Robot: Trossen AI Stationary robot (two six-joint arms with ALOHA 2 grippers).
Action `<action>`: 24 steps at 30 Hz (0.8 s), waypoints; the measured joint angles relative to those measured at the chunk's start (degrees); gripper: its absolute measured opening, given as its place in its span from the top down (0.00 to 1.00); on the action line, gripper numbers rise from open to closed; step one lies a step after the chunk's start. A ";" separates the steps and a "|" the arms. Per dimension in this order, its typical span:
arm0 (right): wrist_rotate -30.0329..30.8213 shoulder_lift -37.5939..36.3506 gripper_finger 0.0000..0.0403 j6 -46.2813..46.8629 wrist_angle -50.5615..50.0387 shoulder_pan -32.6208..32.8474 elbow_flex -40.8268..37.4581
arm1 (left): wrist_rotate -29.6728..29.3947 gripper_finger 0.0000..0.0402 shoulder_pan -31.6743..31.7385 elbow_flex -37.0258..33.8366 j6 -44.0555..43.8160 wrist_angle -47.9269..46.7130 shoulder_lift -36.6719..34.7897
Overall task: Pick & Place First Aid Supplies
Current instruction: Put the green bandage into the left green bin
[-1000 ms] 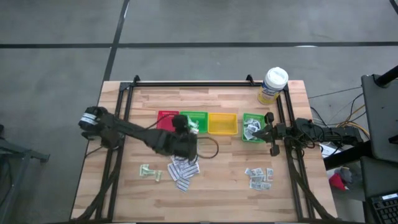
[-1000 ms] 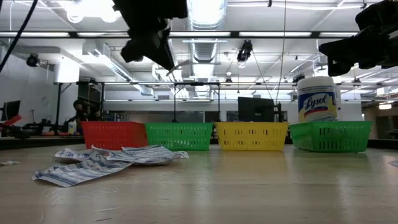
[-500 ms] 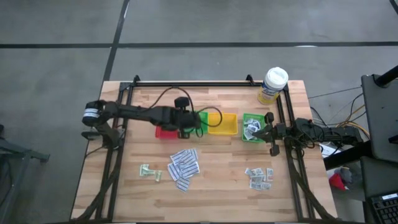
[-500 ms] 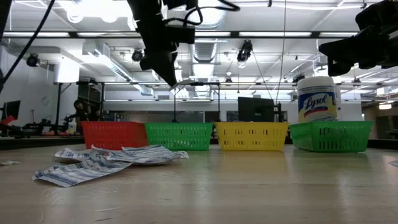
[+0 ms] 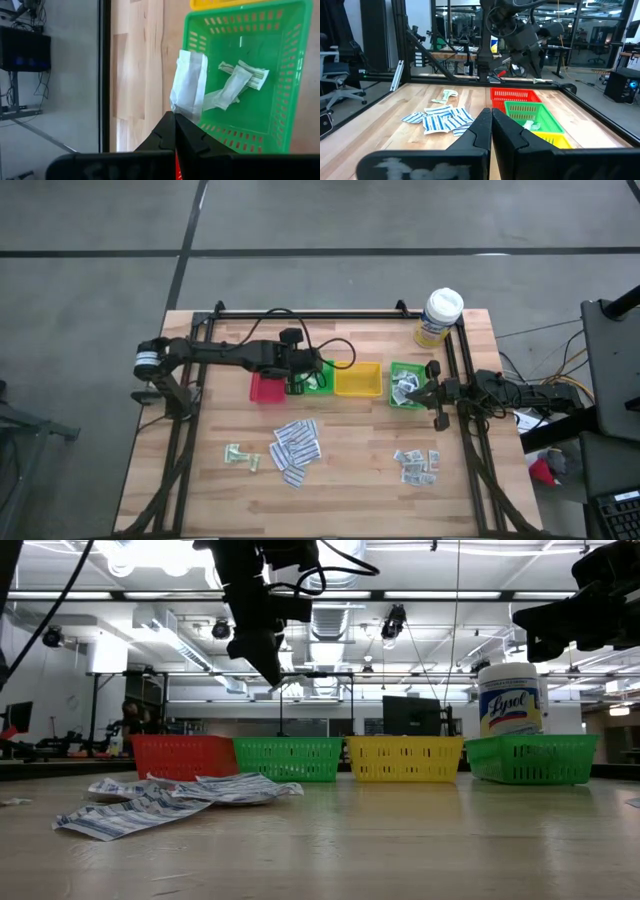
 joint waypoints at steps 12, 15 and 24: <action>-0.02 0.04 0.98 0.01 0.02 0.01 -0.02 | 1.27 1.00 0.00 1.15 1.85 1.80 4.42; -0.01 0.08 0.98 0.01 0.00 0.01 -0.02 | 1.30 1.00 0.13 2.05 2.78 1.61 7.48; 0.00 0.09 0.98 -0.01 -0.02 -0.01 -0.02 | 3.96 1.00 1.32 4.42 2.95 1.45 14.10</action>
